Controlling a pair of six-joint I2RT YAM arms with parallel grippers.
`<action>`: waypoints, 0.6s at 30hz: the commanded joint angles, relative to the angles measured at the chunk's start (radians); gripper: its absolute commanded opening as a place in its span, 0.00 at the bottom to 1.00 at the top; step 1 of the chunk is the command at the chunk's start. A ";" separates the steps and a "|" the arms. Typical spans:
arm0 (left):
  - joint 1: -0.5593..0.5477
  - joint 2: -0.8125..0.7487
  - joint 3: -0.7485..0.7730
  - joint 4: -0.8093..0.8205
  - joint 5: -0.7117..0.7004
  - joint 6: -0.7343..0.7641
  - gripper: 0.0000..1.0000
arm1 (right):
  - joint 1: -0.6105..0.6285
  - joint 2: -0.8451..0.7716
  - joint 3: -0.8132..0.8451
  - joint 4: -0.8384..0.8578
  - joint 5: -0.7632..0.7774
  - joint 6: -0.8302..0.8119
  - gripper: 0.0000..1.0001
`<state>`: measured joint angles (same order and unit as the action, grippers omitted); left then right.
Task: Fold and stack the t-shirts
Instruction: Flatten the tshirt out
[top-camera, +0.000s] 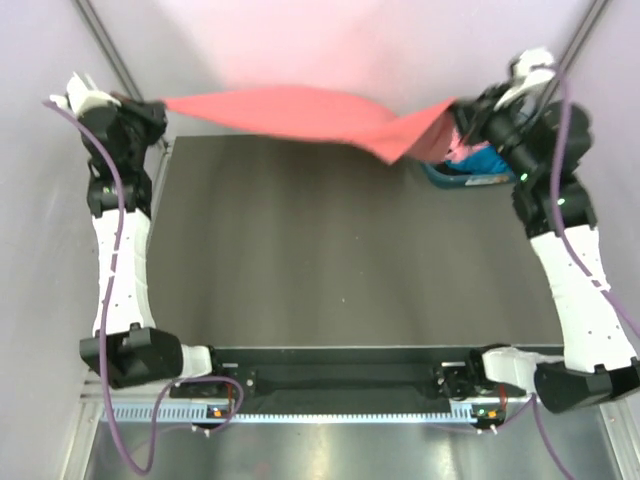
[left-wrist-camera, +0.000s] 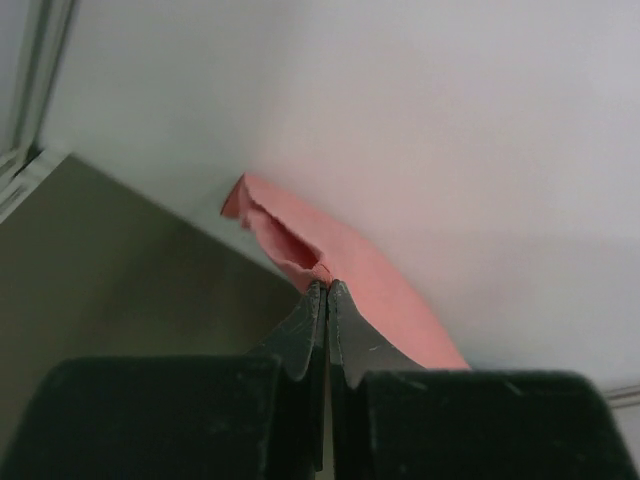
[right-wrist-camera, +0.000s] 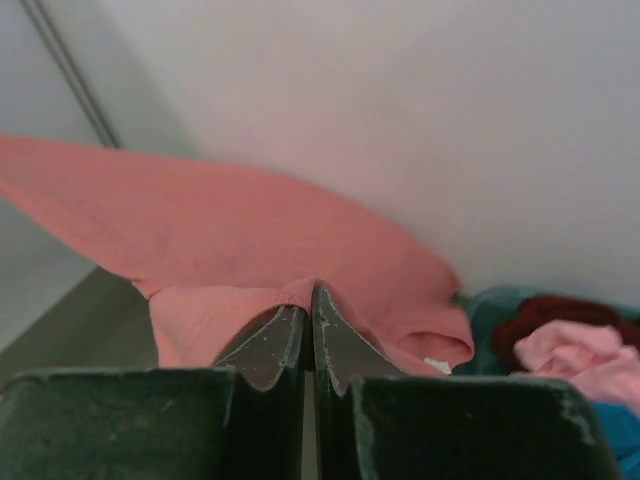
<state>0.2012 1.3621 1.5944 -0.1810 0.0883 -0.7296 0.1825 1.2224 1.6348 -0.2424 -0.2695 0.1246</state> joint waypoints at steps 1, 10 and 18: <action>0.015 -0.076 -0.179 -0.008 -0.053 0.082 0.00 | 0.052 -0.078 -0.206 -0.053 -0.046 -0.005 0.00; 0.032 -0.233 -0.405 -0.233 -0.229 0.139 0.00 | 0.103 -0.314 -0.503 -0.345 0.033 -0.022 0.00; 0.033 -0.400 -0.618 -0.348 -0.206 0.058 0.00 | 0.104 -0.385 -0.565 -0.619 0.072 0.073 0.00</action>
<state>0.2264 1.0409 1.0405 -0.4854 -0.1055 -0.6388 0.2787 0.8574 1.1015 -0.7216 -0.2359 0.1444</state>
